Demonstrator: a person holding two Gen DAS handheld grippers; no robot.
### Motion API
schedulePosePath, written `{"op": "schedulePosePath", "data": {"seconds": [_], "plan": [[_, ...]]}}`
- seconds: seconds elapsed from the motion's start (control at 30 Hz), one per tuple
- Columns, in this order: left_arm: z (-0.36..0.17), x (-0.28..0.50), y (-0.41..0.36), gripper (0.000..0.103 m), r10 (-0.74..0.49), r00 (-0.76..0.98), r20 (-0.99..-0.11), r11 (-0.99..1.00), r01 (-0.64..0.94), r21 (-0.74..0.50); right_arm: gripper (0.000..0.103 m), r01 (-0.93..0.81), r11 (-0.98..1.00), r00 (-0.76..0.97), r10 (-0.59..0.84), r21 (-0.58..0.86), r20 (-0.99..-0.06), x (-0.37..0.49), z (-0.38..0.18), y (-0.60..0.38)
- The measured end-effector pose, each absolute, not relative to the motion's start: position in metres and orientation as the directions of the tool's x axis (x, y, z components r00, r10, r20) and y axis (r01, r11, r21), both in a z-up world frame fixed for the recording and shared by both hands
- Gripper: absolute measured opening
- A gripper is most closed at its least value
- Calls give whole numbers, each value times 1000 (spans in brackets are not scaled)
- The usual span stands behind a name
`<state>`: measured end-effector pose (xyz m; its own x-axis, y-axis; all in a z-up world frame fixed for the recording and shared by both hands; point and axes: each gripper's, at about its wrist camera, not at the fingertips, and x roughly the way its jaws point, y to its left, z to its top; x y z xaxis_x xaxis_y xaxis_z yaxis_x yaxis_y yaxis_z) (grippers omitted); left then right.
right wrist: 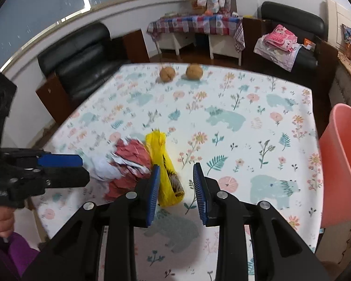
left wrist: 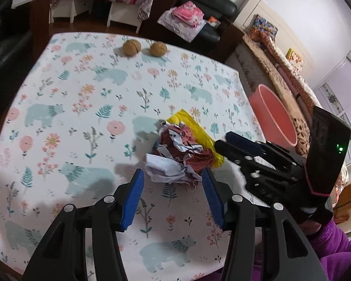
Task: Collect trash
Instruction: 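Grasp the red-and-white wrapper with the left tool while the right tool lifts the yellow bag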
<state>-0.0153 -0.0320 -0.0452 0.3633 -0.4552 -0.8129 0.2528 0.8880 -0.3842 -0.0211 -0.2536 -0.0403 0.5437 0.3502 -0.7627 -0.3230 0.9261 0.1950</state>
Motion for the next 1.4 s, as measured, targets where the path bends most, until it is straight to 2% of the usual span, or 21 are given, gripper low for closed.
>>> {"op": "schedulePosePath", "data": {"seconds": [0.1, 0.23, 0.27, 0.3, 0.47, 0.8, 1.4], "plan": [[-55, -8, -40, 41, -433, 337, -836, 898, 245, -366, 30, -324, 919, 508, 370, 225, -778, -21, -49, -251], [-62, 1, -39, 19, -404, 342, -849, 913, 201, -354, 29, -349, 902, 471, 403, 254, -785, -22, -50, -247], [-62, 3, -37, 9, -401, 349, -847, 915, 193, -353, 27, -354, 898, 463, 411, 262, -785, -23, -51, -247], [-62, 4, -34, 7, -396, 358, -846, 918, 191, -348, 19, -358, 895, 453, 417, 268, -788, -23, -53, -245], [-49, 5, -19, 5, -375, 424, -825, 927, 184, -327, 11, -350, 893, 468, 428, 282, -773, -24, -50, -246], [-29, 12, 2, 5, -360, 499, -788, 932, 146, -333, 10, -267, 917, 574, 398, 295, -716, -27, -24, -278], [18, 30, -42, 5, -336, 618, -711, 942, 209, -263, 10, -147, 944, 694, 311, 295, -649, -34, 1, -330]]}}
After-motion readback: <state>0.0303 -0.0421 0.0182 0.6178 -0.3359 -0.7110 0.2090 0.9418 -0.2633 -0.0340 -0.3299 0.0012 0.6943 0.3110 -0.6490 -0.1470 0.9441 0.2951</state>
